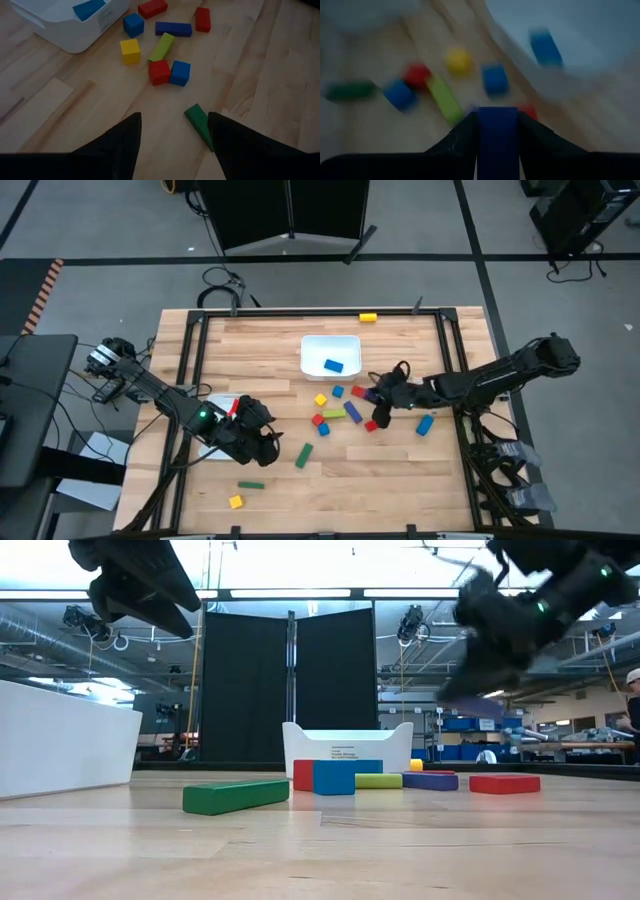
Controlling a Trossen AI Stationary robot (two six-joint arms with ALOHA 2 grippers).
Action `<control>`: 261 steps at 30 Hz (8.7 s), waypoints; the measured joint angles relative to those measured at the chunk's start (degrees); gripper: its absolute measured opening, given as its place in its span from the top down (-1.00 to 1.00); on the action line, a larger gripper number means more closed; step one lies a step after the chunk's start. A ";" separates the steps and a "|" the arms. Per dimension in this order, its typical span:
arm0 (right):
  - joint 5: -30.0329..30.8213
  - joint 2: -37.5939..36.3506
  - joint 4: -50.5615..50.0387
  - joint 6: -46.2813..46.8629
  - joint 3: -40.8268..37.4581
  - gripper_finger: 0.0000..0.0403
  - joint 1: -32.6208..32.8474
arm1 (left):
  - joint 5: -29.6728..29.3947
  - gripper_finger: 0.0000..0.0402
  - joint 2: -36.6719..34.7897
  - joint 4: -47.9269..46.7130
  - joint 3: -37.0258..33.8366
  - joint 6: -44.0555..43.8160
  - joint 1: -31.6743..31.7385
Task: Sort blocks by size
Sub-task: Put the rectangular violet block into the top white bin, then put the rectangular green block into the top white bin, then put the square blue block into the bottom white bin
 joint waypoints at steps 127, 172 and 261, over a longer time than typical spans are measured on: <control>-3.72 -5.80 32.48 -28.64 -0.58 -0.31 -1.22 | 23.60 -0.18 40.34 -4.29 24.55 -1.22 8.63; -4.48 -6.15 43.65 -37.38 -0.55 -0.31 6.00 | 8.85 0.48 24.54 11.21 24.05 38.34 38.43; -5.93 39.09 17.65 -23.01 20.56 -0.31 6.19 | -22.83 -0.21 12.09 -2.76 18.53 10.72 -9.80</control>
